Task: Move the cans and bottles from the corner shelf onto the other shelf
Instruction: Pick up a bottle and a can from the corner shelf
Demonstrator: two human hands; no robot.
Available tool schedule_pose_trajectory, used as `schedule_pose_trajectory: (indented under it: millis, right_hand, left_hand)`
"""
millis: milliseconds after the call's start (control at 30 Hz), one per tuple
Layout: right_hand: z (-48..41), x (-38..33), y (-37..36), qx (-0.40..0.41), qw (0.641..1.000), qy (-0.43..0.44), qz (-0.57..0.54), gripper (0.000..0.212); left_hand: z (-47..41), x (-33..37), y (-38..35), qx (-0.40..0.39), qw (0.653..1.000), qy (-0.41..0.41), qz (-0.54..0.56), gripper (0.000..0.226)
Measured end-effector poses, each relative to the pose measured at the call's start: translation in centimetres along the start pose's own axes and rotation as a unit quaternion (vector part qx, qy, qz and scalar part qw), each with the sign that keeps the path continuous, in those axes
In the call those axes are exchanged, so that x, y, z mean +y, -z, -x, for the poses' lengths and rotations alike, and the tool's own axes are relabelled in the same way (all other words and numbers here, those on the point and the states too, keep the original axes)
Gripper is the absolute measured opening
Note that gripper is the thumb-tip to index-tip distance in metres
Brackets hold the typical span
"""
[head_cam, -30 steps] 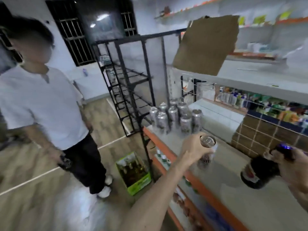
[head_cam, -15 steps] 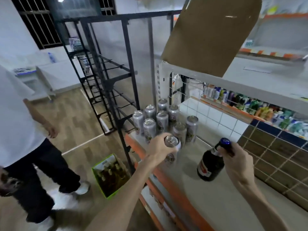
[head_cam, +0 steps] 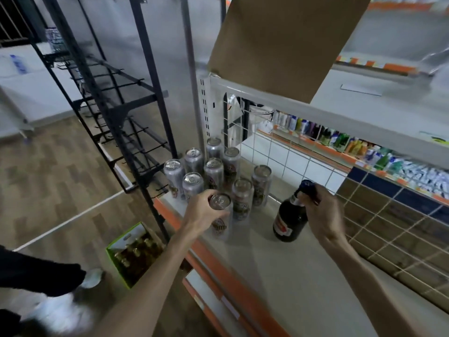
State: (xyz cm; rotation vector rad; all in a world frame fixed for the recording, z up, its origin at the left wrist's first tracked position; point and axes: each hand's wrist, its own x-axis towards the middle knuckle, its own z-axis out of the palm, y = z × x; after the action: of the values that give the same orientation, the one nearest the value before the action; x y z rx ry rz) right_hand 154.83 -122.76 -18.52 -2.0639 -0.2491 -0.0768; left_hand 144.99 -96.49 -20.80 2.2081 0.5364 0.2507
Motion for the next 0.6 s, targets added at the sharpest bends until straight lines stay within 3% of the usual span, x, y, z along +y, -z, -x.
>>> schedule_pose_trajectory:
  millis: [600]
  right_hand:
    - [-5.2,0.2,-4.8,0.013,0.999,0.011,0.048,0.007]
  left_hand:
    - [-0.8,-1.9,0.7,-0.05,0.998,-0.022,0.03,0.069]
